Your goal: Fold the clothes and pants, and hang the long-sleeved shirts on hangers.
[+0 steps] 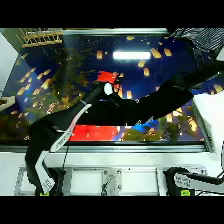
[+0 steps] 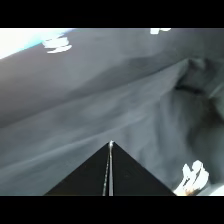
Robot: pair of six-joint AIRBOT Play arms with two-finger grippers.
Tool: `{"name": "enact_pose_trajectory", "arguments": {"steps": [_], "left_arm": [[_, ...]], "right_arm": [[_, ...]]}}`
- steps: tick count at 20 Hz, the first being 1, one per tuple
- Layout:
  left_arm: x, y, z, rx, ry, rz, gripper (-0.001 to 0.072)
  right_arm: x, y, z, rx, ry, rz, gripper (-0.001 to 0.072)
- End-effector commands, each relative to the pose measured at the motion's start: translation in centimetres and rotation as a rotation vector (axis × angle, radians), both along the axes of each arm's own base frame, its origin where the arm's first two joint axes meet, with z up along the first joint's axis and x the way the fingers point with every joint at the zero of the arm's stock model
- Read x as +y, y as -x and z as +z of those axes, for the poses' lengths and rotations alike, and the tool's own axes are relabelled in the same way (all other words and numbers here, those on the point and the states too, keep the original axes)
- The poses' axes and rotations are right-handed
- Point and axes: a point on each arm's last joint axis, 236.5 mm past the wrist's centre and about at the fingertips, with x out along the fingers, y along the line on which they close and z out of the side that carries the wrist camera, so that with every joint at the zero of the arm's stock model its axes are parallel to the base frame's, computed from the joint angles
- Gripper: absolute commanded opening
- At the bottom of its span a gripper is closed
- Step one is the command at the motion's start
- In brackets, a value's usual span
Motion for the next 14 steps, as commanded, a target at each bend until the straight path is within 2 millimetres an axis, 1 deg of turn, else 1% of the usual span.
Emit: {"name": "enact_pose_trajectory", "arguments": {"steps": [1,3,5,6,8,9,11,14], "left_arm": [[-3.3,1.4,-1.4,0.034,-0.002,-0.084,0.0004],[-4.3,1.4,-1.3,0.03,0.004,-0.103,0.0004],[-4.6,1.0,-1.0,0.022,0.011,-0.104,0.0004],[-4.5,0.9,-0.8,0.017,0.013,-0.103,0.0005],[-3.6,0.0,0.1,0.012,0.016,-0.087,0.0005],[-2.9,-0.8,0.8,0.006,0.021,-0.071,0.0005],[-0.7,-2.8,2.5,-0.013,0.026,-0.03,0.0004],[4.2,-6.6,6.0,-0.044,0.043,0.06,0.0005]], "right_arm": [[3.8,0.2,3.5,-0.076,0.033,0.07,0.0011],[5.2,0.3,4.1,-0.099,0.03,0.107,0.0011],[5.9,0.5,4.1,-0.099,0.029,0.125,0.0011],[6.1,0.5,4.1,-0.094,0.025,0.117,0.0011],[6.3,0.5,4.0,-0.09,0.024,0.118,0.0011],[6.5,0.6,3.9,-0.088,0.024,0.118,0.0011],[7.0,0.3,4.1,-0.105,0.016,0.116,0.0011],[8.6,-0.1,4.3,-0.131,-0.001,0.116,0.0011]]}}
